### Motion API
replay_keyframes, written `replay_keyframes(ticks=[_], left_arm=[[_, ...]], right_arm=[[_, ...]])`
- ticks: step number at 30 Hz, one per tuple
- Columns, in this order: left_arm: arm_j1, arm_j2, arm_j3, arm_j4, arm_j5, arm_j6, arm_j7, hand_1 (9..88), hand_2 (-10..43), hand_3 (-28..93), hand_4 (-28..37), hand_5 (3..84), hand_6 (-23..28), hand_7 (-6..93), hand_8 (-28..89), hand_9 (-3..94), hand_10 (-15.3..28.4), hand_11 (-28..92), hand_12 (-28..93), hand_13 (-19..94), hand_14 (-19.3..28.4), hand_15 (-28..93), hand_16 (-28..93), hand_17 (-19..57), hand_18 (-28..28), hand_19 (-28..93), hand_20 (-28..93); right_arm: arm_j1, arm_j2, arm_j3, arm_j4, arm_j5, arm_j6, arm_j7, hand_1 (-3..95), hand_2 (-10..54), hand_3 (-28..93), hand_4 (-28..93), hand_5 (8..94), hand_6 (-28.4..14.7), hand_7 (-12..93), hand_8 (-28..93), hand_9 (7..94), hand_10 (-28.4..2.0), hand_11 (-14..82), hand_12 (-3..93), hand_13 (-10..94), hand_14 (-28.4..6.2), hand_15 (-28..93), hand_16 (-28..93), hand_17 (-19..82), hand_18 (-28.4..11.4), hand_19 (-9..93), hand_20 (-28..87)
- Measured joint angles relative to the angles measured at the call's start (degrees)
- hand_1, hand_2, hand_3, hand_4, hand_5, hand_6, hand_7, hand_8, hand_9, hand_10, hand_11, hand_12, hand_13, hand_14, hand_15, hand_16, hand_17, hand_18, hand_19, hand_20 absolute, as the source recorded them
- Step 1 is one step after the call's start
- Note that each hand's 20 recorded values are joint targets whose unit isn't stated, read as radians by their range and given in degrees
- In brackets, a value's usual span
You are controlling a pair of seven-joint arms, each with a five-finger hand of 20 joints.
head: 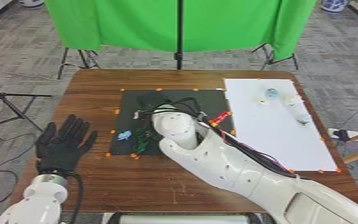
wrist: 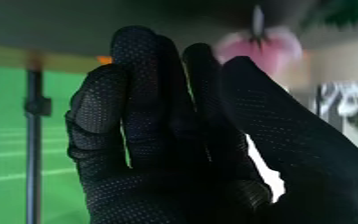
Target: Arrange flowers
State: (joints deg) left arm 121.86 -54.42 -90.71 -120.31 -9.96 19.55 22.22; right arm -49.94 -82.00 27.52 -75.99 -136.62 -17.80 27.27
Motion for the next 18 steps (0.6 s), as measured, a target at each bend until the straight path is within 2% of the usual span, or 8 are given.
replay_keyframes(ticks=[3,7,18], left_arm=[[0.0,-0.16,0.04,0.00,0.00,0.08,-0.04,28.7,13.3,76,-28.3,48.9,7.7,21.0,-11,42.5,15.7,29,12,33,15.8,51,-7,-4.8,15.2,41,18],[-0.2,-0.21,0.22,0.05,0.00,0.13,-0.20,28.7,13.3,76,-28.3,48.9,7.7,21.1,-11,42.5,15.7,29,12,33,15.8,51,-7,-4.8,15.2,41,18],[-0.5,-0.51,0.36,0.07,0.09,0.17,-0.81,28.7,13.3,76,-28.3,48.9,7.7,21.1,-11,42.5,15.7,29,12,33,15.9,51,-7,-4.8,15.2,41,18]], right_arm=[[-0.1,0.2,0.0,0.2,-0.1,-0.2,0.5,47.5,0.4,78,-20,58.6,-4.6,20,-5,67.6,-16.7,20.5,20.5,62,-11.4,51,36,34,-23.3,84,34],[-0.4,0.2,0.0,0.3,-0.1,0.6,0.5,43.2,-0.8,77,-22,58.5,-4.4,20,-10,67.9,-16.7,21.2,19.9,63,-13.4,55,28,34,-23.4,84,35],[-0.7,0.2,-1.0,0.3,0.2,3.5,1.3,36.4,1.6,67,-27,58.8,-4.6,19,-9,68.5,-16.7,21.7,20.0,63,-13.6,56,26,34,-23.5,84,35]])
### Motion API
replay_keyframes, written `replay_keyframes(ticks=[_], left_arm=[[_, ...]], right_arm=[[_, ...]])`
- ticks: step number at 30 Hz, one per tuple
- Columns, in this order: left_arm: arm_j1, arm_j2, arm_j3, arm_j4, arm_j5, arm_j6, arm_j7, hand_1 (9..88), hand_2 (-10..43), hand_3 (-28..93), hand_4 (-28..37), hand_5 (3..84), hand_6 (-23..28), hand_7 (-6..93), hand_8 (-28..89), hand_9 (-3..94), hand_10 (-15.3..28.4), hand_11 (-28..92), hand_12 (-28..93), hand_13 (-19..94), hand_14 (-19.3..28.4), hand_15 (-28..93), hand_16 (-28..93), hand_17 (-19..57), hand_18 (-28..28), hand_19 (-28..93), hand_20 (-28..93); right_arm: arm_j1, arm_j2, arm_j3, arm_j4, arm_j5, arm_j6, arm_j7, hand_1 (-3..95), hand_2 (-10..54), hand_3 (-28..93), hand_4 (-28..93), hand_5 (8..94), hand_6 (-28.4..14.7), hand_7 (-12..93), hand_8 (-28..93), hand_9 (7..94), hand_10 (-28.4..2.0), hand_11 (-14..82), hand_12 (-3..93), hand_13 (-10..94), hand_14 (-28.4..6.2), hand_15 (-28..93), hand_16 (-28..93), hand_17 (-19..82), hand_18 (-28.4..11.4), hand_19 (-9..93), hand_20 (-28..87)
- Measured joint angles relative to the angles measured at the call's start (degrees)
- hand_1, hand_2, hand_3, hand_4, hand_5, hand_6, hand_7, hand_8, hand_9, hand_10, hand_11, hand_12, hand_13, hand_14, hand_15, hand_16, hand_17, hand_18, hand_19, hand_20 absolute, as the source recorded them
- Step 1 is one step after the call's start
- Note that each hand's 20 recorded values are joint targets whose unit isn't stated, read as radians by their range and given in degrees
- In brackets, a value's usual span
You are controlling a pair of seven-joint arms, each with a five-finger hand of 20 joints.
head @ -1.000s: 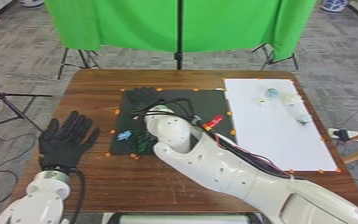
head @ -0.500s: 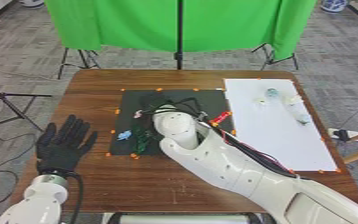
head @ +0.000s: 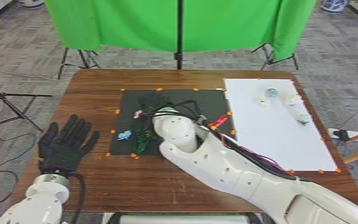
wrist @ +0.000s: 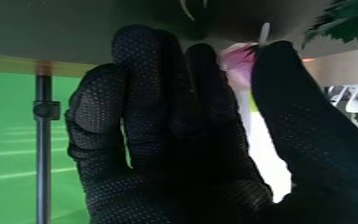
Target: Arrange flowers
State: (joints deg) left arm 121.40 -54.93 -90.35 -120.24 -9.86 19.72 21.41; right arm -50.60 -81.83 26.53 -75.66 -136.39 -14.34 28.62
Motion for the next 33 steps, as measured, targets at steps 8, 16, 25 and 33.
replay_keyframes(ticks=[8,16,25,33], left_arm=[[-0.2,0.03,0.22,0.16,-0.01,0.07,-0.39,28.7,13.3,76,-28.3,49.0,7.6,21.3,-11,42.5,15.7,29,12,33,15.9,51,-7,-4.8,15.2,41,18],[-0.3,0.04,0.32,0.17,-0.04,0.12,-0.51,28.8,13.3,76,-28.3,48.5,7.7,21.2,-11,42.5,15.6,29,12,33,15.8,51,-7,-4.8,15.2,41,18],[0.1,0.01,-0.56,0.08,-0.59,0.48,-0.26,28.9,13.0,77,-28.3,47.9,7.6,19.6,-12,42.6,15.7,29,12,33,15.9,51,-7,-4.7,15.1,41,18],[1.3,-0.65,-2.43,-0.09,-0.85,0.47,0.24,28.8,12.5,77,-28.3,44.0,6.9,16.8,-11,42.6,15.6,28,11,33,15.9,50,-7,-4.7,15.3,41,18]], right_arm=[[0.0,0.0,-1.0,-0.3,0.8,1.3,0.6,37.0,2.8,61,-28,61.2,-4.3,21,-9,69.2,-16.9,21.7,20.2,63,-13.8,56,26,34,-23.8,84,35],[-0.1,0.1,-1.2,-1.0,1.2,1.6,0.8,38.8,0.4,57,-28,57.2,-5.5,19,-9,67.7,-17.4,21.4,19.9,62,-14.2,55,25,34,-23.9,83,34],[1.2,1.5,-3.6,-2.6,2.5,2.6,1.6,39.3,-5.7,52,-28,45.2,-8.5,14,-7,54.1,-20.9,17.3,18.5,55,-16.7,54,22,31,-24.5,80,29],[0.5,2.8,-0.3,-6.7,5.2,-0.5,1.5,35.1,-6.9,56,-28,39.8,-11.3,10,-6,46.2,-23.5,13.0,16.9,51,-18.2,55,20,31,-24.9,81,28]])
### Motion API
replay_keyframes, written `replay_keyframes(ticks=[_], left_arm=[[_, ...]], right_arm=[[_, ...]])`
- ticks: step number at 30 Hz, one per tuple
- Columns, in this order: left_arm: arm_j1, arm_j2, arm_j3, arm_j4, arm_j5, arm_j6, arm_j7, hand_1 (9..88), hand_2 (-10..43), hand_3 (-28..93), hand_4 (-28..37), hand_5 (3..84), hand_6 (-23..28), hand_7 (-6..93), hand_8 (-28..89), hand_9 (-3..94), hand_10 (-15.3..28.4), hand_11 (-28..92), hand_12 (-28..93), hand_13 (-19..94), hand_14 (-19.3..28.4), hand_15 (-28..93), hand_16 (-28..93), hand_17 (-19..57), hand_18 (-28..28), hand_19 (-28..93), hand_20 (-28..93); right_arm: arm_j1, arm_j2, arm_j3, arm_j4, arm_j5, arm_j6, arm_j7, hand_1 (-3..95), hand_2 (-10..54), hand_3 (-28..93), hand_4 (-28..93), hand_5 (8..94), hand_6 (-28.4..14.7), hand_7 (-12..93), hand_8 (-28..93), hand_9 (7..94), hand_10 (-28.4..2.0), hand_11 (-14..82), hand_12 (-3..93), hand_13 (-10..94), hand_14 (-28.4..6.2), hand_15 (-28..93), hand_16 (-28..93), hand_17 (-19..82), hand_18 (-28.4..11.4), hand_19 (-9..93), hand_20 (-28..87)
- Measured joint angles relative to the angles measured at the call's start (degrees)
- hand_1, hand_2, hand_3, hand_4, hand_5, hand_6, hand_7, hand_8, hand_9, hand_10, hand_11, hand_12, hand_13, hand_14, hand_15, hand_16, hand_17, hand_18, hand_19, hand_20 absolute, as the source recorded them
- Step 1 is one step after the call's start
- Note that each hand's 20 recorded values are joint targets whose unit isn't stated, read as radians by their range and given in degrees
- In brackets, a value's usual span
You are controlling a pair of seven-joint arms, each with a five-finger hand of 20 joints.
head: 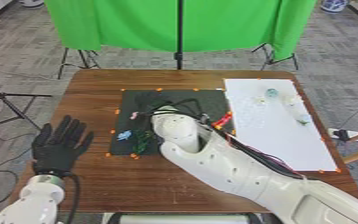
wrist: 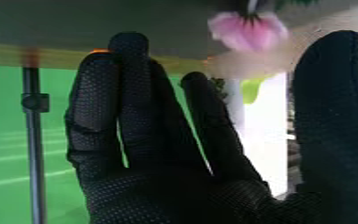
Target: Arrange flowers
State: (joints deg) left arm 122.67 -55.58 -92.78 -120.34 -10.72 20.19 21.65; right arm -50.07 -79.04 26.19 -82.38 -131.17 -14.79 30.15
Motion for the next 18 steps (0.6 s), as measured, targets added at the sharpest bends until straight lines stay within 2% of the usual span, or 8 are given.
replay_keyframes(ticks=[4,8,12,18], left_arm=[[0.9,-0.98,-0.77,-0.35,0.03,0.01,0.03,28.9,12.4,77,-28.3,43.1,6.6,16.9,-11,42.6,15.7,28,11,33,15.9,51,-7,-4.6,15.2,41,18],[2.1,-1.69,-1.25,-1.05,0.28,-0.06,0.04,28.8,12.4,77,-28.3,44.2,6.8,16.7,-11,42.6,15.7,28,11,34,15.9,50,-7,-4.6,15.2,41,18],[3.2,-1.93,-1.66,-1.61,0.72,-0.12,0.33,28.6,12.5,76,-28.3,45.7,7.0,16.7,-11,42.6,15.7,28,11,34,15.9,50,-7,-4.7,15.2,40,18],[3.4,-1.94,-1.79,-1.79,1.55,-0.23,0.43,26.9,13.4,76,-28.3,45.8,7.0,16.6,-10,42.7,15.7,27,12,33,15.9,50,-6,-4.7,15.3,40,18]], right_arm=[[-1.2,1.4,3.4,-3.0,2.0,0.6,-1.0,33.4,-8.5,57,-28,36.9,-11.2,9,-6,43.7,-23.6,12.4,17.0,48,-18.8,53,18,29,-25.0,79,27],[-2.6,4.5,7.3,-7.1,4.1,1.4,-2.3,31.6,-8.8,59,-28,36.0,-11.2,9,-6,41.5,-24.3,12.4,17.3,44,-20.6,52,17,27,-25.2,77,25],[-5.0,9.5,12.3,-12.7,7.2,3.2,-1.3,28.9,-7.5,67,-28,37.3,-11.5,8,-6,40.8,-24.9,12.0,17.3,41,-21.3,51,15,26,-25.1,76,23],[-10.8,19.2,23.3,-20.1,11.6,4.4,1.7,29.7,-6.6,70,-26,38.5,-11.1,9,-6,39.6,-25.1,11.3,17.4,39,-21.6,49,15,24,-24.9,73,22]])
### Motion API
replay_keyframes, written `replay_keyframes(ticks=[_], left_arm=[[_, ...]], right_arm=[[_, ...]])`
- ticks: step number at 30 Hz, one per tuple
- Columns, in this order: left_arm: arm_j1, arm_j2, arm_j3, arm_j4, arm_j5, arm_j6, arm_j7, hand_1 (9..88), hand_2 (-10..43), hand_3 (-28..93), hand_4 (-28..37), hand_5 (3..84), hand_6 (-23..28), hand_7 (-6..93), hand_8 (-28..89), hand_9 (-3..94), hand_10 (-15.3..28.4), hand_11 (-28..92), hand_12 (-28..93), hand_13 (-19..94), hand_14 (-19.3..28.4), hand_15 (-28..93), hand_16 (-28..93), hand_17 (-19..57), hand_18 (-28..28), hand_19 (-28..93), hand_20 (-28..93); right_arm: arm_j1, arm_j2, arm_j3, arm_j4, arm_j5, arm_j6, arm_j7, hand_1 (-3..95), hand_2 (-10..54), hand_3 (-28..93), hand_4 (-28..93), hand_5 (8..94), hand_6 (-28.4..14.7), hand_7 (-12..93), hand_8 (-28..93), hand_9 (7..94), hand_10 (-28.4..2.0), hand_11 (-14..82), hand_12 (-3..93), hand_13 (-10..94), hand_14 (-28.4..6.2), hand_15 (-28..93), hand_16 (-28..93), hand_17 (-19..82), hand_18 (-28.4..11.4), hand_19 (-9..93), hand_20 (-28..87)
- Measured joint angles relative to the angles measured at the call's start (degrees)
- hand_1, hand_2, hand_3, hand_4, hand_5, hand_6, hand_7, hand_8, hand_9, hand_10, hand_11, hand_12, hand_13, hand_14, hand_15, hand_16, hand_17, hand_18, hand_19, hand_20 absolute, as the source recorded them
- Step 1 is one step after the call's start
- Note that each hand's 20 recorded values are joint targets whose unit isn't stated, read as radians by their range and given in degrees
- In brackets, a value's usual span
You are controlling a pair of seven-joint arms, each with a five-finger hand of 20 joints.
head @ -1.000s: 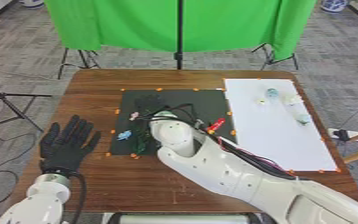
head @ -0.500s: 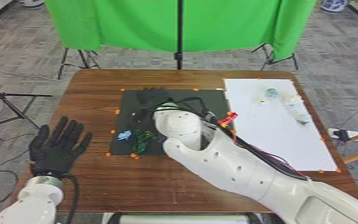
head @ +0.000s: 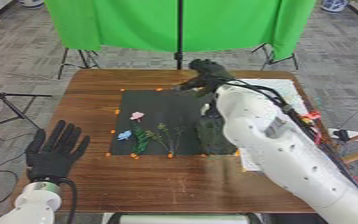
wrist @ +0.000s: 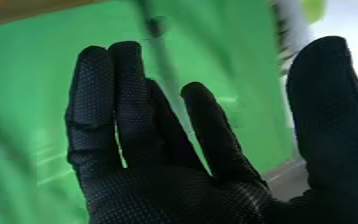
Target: Arrange flowers
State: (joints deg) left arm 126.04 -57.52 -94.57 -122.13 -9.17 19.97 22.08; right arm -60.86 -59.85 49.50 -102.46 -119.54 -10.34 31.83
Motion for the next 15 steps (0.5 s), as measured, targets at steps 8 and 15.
replay_keyframes(ticks=[8,15], left_arm=[[0.1,0.00,-0.92,-0.22,0.63,-0.91,0.11,27.5,12.9,76,-28.3,45.8,6.9,16.7,-10,42.5,15.7,27,12,33,15.8,50,-6,-4.8,15.2,40,18],[0.9,0.01,-1.66,-0.69,0.79,-1.25,0.30,27.2,13.2,75,-28.3,45.9,7.0,17.3,-10,42.3,15.7,27,12,33,15.9,50,-6,-4.7,15.2,40,18]], right_arm=[[-16.9,15.2,22.1,-9.4,2.1,-0.9,9.5,33.4,-7.5,72,-27,37.6,-10.0,10,-6,34.0,-23.6,9.2,17.5,25,-22.3,41,13,15,-22.5,64,19],[-35.0,20.2,42.3,-8.8,4.1,-9.0,7.5,37.0,-9.2,75,-28,34.5,-7.1,11,-7,27.7,-19.2,5.4,16.0,18,-20.9,31,13,10,-22.0,57,18]])
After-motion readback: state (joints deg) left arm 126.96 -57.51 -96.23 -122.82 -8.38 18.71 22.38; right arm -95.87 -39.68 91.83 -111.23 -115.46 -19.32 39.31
